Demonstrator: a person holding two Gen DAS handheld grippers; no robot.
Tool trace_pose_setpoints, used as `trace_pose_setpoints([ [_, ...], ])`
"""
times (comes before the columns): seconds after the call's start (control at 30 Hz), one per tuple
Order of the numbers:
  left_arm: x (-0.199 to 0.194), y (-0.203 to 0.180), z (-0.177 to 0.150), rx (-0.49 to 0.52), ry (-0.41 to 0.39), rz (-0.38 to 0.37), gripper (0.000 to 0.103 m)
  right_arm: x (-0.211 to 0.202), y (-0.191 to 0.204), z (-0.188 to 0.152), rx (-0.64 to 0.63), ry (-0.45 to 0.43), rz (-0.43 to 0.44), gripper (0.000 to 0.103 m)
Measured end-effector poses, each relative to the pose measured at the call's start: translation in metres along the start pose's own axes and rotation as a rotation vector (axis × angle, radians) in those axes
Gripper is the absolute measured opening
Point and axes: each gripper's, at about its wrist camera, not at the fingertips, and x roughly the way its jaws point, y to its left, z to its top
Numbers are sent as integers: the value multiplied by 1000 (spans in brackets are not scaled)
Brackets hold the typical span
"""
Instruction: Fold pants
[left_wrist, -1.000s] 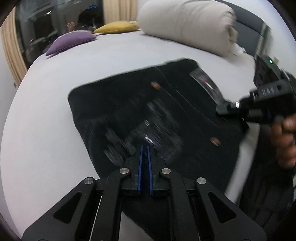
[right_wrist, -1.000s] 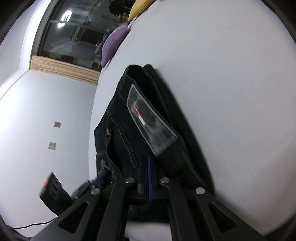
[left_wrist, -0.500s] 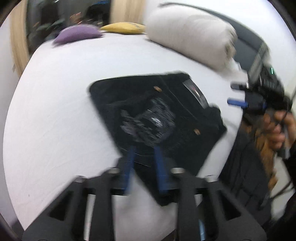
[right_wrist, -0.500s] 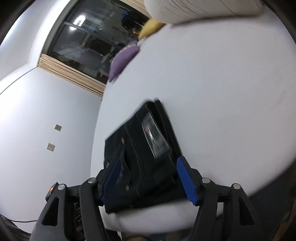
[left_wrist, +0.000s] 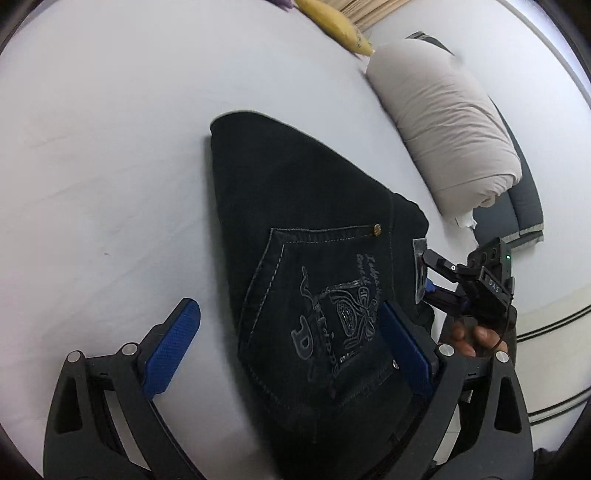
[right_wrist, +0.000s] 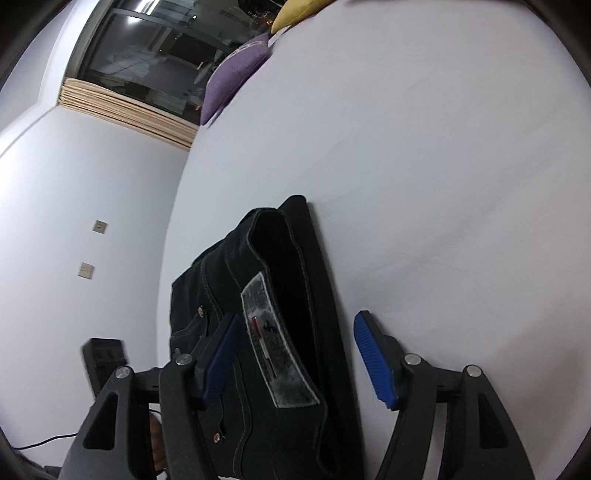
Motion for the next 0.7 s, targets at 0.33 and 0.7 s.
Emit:
trace_pose_setpoints([
  [0.33,23,-16,11,38,44,67,42,14,8,-4,-9,49,-31,34],
  [0.7,-17,-28,32,82,-19,35,19,-3,73,-5,-124,-36,-107,16],
])
